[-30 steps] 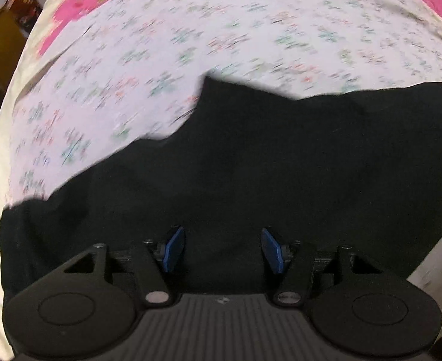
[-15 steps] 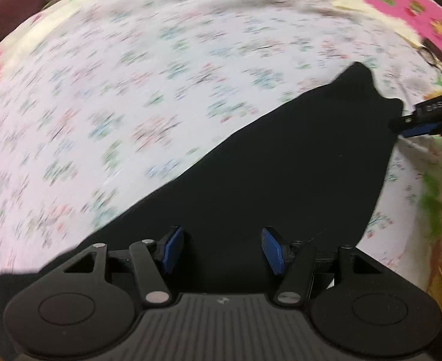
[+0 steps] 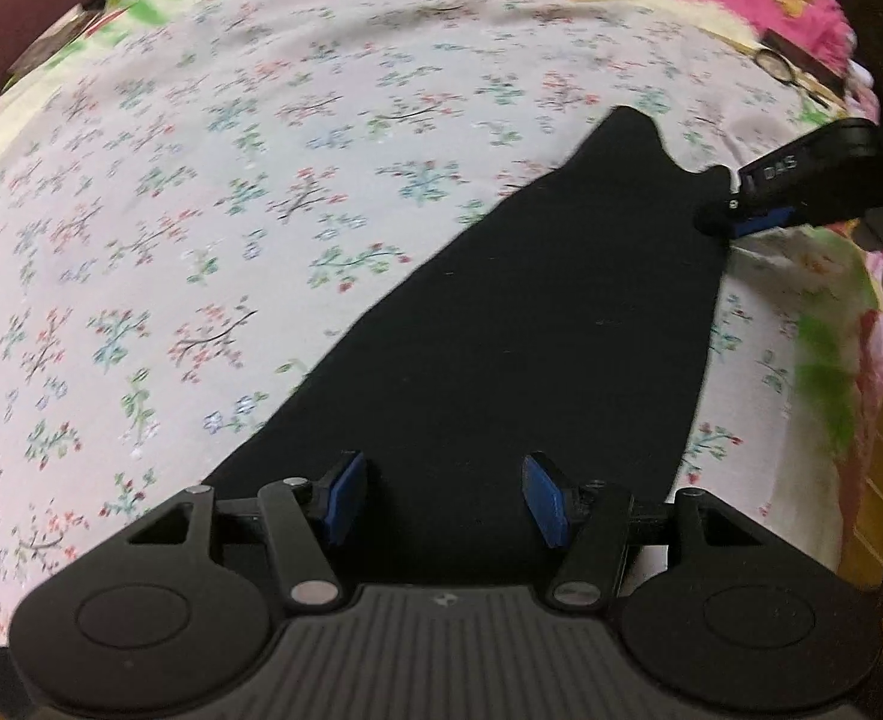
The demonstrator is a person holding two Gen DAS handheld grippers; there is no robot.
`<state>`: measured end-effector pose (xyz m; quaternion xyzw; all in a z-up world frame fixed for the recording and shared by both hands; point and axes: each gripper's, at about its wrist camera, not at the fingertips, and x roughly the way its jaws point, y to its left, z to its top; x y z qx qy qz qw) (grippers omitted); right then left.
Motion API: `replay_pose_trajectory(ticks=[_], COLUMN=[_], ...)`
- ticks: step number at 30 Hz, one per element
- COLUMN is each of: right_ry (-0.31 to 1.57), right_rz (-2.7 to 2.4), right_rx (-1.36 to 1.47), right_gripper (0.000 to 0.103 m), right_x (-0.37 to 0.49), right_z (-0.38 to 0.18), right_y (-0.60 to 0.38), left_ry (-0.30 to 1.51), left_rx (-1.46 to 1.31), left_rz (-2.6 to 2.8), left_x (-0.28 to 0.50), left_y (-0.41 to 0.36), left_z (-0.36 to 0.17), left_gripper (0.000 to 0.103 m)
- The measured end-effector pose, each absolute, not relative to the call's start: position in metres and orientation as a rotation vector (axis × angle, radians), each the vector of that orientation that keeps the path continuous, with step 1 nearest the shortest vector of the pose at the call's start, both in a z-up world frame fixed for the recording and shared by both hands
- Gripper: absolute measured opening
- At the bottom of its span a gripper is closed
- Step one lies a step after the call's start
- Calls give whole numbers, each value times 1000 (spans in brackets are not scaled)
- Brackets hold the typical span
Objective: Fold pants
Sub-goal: 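Lift the pants leg cuff with the right gripper and pull it toward the left gripper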
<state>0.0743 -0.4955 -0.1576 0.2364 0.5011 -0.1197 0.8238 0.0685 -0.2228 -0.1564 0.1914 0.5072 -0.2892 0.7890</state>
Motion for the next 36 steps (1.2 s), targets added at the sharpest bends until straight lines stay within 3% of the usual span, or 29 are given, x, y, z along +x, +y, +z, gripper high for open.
replay_pose_trajectory(ticks=[12,17,20,24,36], right_ry=[1030,1124,1068,1041,1074], right_rz=[-226,-315,-294,-274,-263], right_rx=[659,694,751,750,774], right_gripper=[0,0,0,9,10], right_x=[60,47,42,53,68], right_z=[-135,-153,-150,-149,-163], right_y=[-516,-533,-536,-536,-524], left_ry=[1116,1120,1117,1118,1121], left_rx=[412,414,412,430,437], left_rz=[-673,-678,-690,-705,-733], left_x=[63,67,67,64,61], left_y=[-231,-235,-237,-243,-248], left_z=[-160,-163,-163,-165,-168], left_gripper=[66,66,66,66,66])
